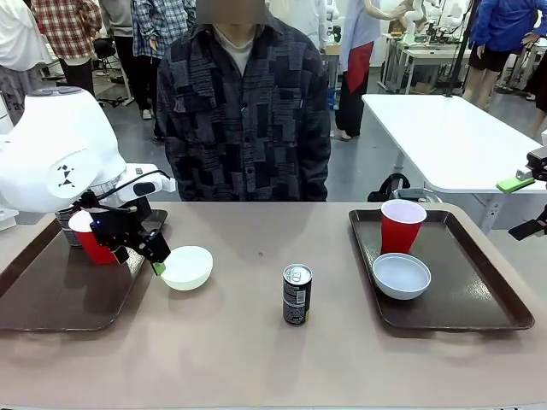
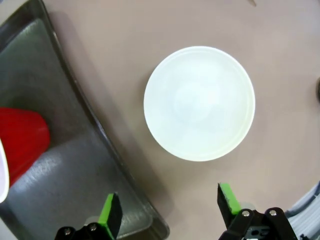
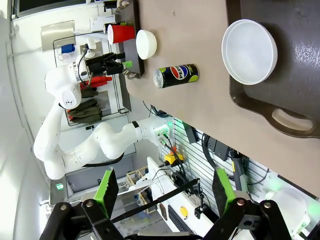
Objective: Prepare tableware on both trays.
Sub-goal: Pick up a Picnic Bowl from the table and place it on a Handle tray.
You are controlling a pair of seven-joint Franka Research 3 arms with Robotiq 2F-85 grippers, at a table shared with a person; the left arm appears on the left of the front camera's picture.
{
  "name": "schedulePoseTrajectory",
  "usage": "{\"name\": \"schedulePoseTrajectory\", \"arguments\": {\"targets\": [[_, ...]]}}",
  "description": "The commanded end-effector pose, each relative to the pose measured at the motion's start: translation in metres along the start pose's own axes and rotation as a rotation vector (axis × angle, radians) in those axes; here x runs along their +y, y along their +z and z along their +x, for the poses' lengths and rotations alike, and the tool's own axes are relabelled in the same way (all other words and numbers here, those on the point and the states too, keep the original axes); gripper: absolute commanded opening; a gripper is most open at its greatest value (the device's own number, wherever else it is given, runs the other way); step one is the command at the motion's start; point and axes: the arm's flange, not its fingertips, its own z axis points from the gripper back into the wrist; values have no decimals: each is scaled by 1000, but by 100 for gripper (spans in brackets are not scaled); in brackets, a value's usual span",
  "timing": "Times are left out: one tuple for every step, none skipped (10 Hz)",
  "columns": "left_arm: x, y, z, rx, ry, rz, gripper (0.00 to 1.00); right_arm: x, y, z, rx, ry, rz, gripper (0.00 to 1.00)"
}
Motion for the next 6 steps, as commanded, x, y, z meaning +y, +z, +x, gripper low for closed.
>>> {"name": "schedulePoseTrajectory", "arguments": {"targets": [[0,0,1,-4,0,0,100,0,-1,2,1,4,1,99],[-2,-11,13,-1,12,26,100,0,-1,2,1,4,1,99],[-3,-25,29,-12,61,50,100,0,-1,2,1,4,1,99],[-4,-36,42,-20,87,70,100,0,-1,2,1,4,1,99],[-7,-46,51,-25,93,96,100,0,-1,2,1,4,1,99],[-8,-54,60,-33,106,123,100,0,-1,2,1,4,1,99]]}}
